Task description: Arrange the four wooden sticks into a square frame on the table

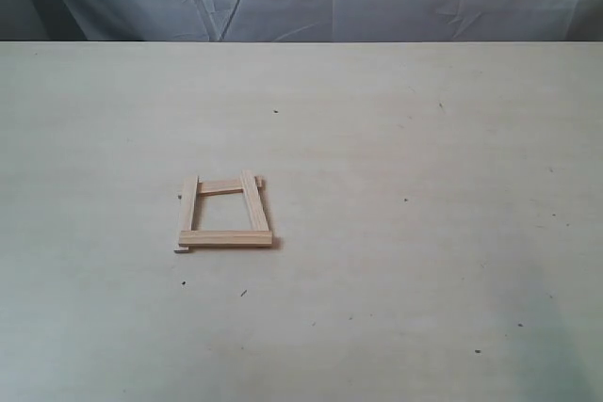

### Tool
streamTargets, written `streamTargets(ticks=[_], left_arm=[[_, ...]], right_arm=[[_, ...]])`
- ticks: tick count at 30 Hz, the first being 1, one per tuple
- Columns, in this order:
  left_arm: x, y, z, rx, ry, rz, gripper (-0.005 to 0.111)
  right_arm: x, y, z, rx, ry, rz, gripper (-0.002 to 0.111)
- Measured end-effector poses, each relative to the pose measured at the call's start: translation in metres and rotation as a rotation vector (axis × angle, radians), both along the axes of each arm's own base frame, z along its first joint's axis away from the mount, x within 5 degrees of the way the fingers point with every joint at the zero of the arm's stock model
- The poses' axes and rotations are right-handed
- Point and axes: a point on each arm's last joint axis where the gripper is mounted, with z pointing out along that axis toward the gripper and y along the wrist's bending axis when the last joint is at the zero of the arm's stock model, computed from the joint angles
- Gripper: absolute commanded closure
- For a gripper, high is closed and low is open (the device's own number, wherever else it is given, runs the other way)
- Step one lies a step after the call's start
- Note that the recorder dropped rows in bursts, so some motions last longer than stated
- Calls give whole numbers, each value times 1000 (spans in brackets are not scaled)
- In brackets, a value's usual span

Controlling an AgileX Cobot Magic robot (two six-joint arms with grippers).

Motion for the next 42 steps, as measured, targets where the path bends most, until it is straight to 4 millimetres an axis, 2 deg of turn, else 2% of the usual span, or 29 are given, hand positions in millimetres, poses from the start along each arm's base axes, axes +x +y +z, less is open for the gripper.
streamTargets(ticks=[6, 11, 15, 39, 42], left_arm=[[0, 0, 0, 0, 0, 0, 107], [0, 0, 0, 0, 0, -1, 107], [0, 0, 0, 0, 2, -1, 107], [0, 0, 0, 2, 1, -1, 107], [-1, 1, -1, 62, -3, 0, 107]], right_arm=[[-5, -1, -18, -29, -24, -17, 108], [2, -1, -59, -24, 85, -15, 108], [3, -2, -75, -21, 145, -14, 108], [3, -2, -77, -21, 150, -14, 108], [3, -2, -77, -21, 150, -14, 108]])
